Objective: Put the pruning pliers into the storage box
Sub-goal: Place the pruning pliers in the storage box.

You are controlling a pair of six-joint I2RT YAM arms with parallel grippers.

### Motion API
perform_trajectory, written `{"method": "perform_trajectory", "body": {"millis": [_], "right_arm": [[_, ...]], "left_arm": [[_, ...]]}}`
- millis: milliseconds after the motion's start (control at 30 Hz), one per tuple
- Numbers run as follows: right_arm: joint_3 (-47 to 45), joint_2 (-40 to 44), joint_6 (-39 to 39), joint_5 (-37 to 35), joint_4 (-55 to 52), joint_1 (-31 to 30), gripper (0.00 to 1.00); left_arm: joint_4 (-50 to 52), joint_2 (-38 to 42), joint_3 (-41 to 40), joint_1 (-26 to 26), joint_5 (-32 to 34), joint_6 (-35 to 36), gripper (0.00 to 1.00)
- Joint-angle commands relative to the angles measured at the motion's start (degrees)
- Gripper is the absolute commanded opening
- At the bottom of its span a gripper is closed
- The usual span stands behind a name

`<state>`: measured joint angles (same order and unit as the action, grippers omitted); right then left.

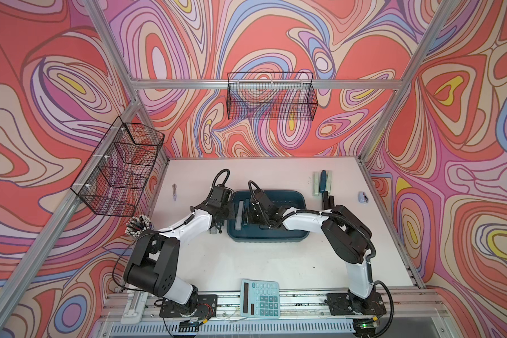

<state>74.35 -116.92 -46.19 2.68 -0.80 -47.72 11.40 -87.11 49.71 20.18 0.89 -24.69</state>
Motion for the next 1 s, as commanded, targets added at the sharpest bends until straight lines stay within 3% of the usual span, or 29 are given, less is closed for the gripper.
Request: {"method": "perform_trajectory", "body": {"millis": [0, 267, 533, 767, 967], "right_arm": [[0.44, -1.66, -1.09, 0.83, 1.08, -0.35, 0.42], [0.3, 0.38, 0.51, -2.33, -1.18, -0.2, 0.42], [-2.2, 9.92, 4.24, -7.33, -6.87, 2.04, 0.46], [-9.33, 24.66, 7.47, -10.37, -13.0, 10.76, 0.46], [-17.6, 35.55, 9.05, -11.56, -18.94, 21.62, 0.46]], "left_arm": [[2.24, -0.23, -1.8, -0.22, -0.4, -0.45, 0.03], [2.31, 0.23, -2.04, -0.23, -0.23, -0.44, 0.03], [2.4, 0.2, -1.9, -0.15, 0.29, -0.16, 0.03], [2.47, 0.18, -1.64, -0.22, 0.63, 0.28, 0.03], [2.05, -1.09, -0.77, -0.21, -0.09, 0.27, 0.03]]}}
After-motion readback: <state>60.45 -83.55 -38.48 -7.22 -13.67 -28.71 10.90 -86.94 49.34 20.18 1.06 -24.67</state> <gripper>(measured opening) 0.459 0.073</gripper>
